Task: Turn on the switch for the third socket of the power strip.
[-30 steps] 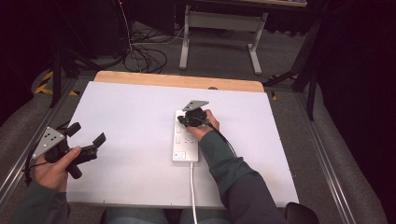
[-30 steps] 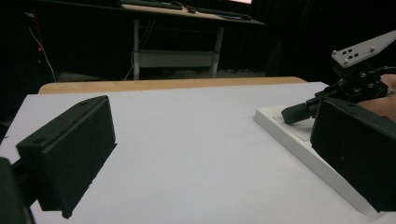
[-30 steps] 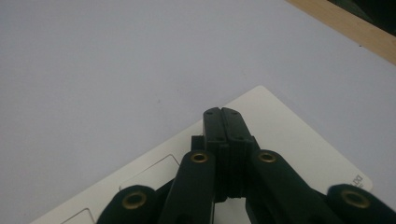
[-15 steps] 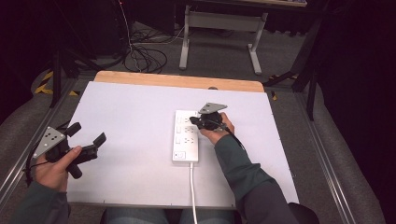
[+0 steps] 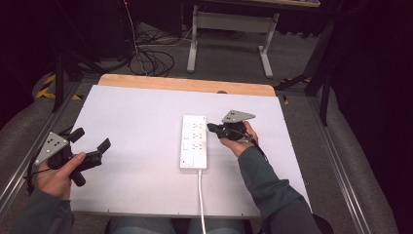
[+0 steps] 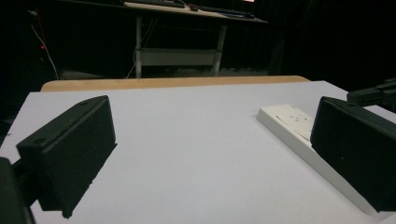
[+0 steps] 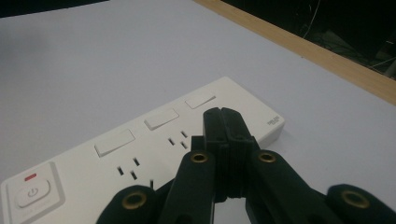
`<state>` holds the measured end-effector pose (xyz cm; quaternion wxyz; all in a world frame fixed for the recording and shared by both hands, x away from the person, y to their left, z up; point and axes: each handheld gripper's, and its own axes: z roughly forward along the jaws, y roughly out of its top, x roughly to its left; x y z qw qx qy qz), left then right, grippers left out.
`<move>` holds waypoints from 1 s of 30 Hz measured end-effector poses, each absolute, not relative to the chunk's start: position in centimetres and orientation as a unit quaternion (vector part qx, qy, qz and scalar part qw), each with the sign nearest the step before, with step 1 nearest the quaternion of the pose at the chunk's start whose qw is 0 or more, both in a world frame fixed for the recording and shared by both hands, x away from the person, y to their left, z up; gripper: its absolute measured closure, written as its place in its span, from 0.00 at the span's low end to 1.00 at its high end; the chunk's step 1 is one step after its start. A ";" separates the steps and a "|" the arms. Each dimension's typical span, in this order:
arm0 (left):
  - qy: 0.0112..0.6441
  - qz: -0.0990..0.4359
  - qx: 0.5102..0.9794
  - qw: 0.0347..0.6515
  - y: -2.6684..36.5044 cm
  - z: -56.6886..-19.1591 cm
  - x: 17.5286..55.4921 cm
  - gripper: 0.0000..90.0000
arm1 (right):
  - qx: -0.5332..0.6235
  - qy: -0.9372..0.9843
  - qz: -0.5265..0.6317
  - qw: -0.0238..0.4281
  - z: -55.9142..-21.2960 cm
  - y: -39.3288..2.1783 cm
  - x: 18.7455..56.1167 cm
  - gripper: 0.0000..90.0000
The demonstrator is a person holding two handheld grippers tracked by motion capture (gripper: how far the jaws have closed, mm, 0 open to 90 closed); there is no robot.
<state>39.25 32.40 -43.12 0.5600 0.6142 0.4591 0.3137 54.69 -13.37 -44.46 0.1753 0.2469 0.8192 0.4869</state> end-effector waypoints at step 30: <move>0.453 0.312 0.618 0.562 32.1 -43.1 39.4 0.01 | 0.260 0.785 0.532 0.185 -43.2 -17.7 52.0 1.00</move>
